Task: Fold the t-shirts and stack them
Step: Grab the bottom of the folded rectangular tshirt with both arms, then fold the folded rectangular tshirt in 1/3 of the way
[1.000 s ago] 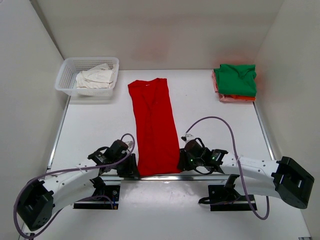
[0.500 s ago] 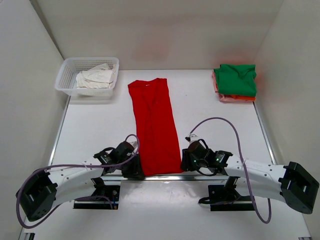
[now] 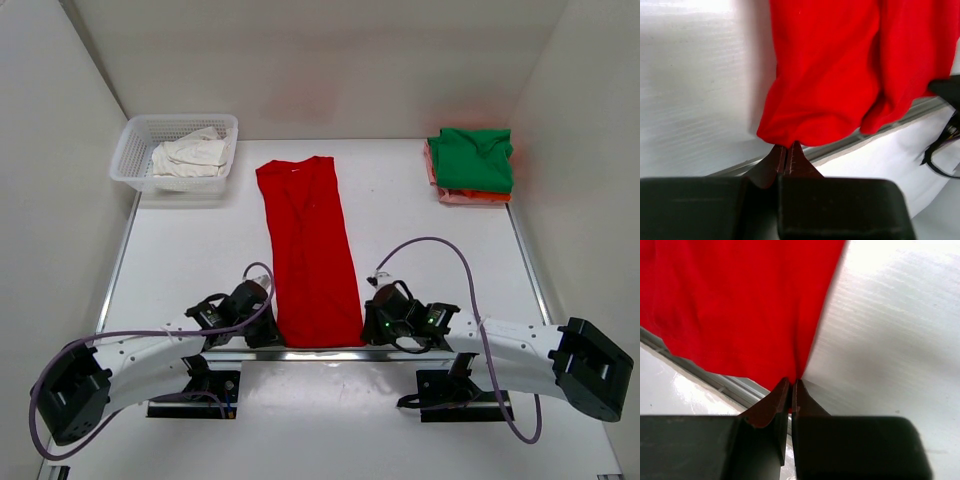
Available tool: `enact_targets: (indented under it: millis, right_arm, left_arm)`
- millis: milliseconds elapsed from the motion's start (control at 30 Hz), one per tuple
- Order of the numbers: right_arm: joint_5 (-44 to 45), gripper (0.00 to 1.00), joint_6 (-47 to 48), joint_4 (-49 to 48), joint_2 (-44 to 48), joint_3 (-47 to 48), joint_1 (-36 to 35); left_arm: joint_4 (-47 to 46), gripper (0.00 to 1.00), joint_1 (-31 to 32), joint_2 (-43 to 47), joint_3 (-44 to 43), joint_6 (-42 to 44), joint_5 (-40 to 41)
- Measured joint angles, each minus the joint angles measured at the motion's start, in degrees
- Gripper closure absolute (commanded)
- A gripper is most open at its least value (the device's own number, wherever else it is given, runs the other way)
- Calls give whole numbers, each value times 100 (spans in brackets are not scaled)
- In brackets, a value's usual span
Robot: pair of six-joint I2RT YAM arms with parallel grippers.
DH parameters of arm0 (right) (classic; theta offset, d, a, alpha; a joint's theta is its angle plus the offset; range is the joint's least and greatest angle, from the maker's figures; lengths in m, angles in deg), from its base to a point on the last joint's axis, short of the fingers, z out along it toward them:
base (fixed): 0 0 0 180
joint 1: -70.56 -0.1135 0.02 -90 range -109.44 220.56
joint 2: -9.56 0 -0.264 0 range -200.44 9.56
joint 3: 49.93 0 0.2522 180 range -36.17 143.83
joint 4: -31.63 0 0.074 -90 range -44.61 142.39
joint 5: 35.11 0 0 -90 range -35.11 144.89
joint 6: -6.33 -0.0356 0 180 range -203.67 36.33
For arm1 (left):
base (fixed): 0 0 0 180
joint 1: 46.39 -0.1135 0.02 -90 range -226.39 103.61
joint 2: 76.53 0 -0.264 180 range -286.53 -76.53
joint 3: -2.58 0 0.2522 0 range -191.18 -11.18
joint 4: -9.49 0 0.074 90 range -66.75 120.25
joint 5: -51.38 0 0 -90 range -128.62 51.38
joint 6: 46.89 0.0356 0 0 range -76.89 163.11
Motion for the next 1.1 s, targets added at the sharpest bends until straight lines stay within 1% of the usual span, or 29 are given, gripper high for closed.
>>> enact_targets:
  millis: [167,300,467,633,767,900,1100]
  right_arm:
    - [-109,100,2,61,149,0,-68]
    - [-192,100,2,157,315,2,-127]
    - [-420,100,98,428,310,168,9]
    - [-748,100,490,719,208,721,577]
    - [-1128,100,966,890,-83,1379,1241]
    - [-1469,99,1469,960,-756,2186,1856]
    - [-1917,100,2140,946,-1928,3300,2645]
  left_arm:
    - [52,100,22,57,-44,-22,111]
    - [378,100,-13,435,-175,-22,175]
    - [636,100,-319,656,-638,55,151]
    - [765,100,-813,455,-1008,330,55]
    - [833,100,-1467,236,-1397,651,-133]
    - [826,100,-2065,-234,-1899,1016,-289]
    - [581,100,-2653,-1217,-2568,1451,-507]
